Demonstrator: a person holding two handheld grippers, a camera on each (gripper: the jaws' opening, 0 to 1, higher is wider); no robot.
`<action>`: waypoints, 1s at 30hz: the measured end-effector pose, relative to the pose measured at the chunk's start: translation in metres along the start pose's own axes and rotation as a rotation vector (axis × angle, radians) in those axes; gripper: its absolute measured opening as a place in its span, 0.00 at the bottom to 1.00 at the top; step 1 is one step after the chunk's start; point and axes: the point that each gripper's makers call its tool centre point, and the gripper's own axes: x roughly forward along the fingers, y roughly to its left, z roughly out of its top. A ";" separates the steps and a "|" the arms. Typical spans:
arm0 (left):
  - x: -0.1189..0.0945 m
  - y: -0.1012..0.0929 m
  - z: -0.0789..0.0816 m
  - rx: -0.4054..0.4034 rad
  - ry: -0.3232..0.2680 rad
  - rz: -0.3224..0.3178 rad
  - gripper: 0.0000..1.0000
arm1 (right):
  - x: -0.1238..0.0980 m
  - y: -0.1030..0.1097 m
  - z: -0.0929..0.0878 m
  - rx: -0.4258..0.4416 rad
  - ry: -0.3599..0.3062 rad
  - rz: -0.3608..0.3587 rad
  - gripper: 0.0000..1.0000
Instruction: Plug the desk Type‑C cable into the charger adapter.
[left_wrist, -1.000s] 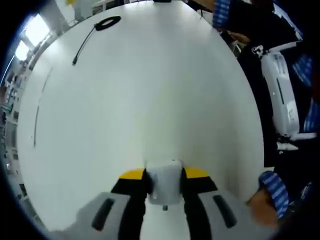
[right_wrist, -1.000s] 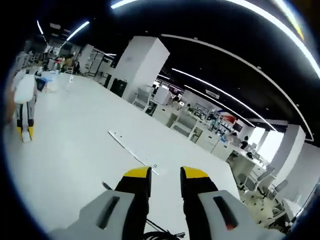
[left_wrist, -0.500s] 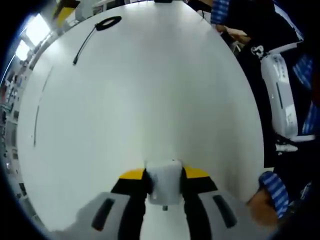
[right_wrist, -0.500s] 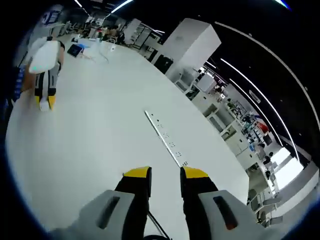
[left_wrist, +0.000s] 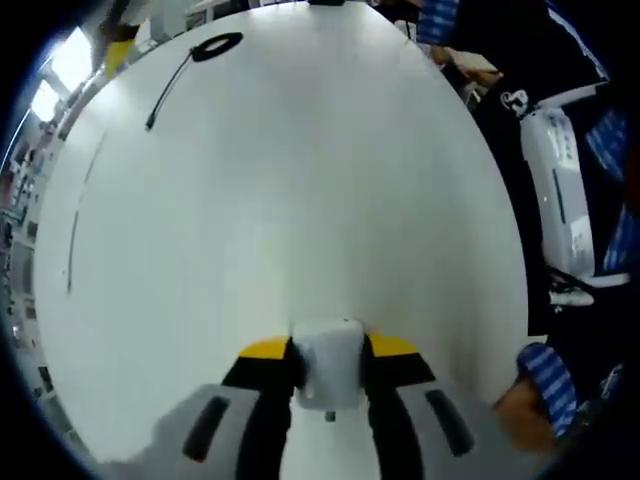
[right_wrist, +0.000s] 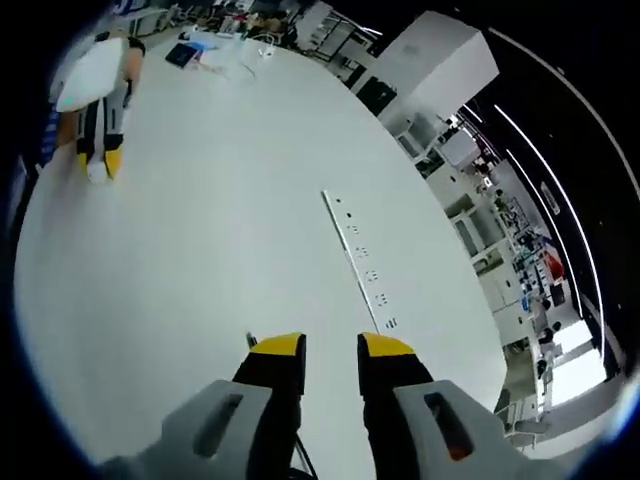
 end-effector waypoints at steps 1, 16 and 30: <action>0.000 0.000 0.000 0.001 0.000 0.000 0.26 | 0.002 0.001 0.001 -0.006 0.006 0.013 0.19; 0.000 0.006 0.000 0.004 0.000 -0.003 0.26 | 0.043 0.040 -0.032 -0.146 0.214 0.317 0.15; 0.001 0.006 0.000 0.007 0.000 -0.005 0.26 | 0.062 0.062 -0.050 -0.193 0.319 0.461 0.11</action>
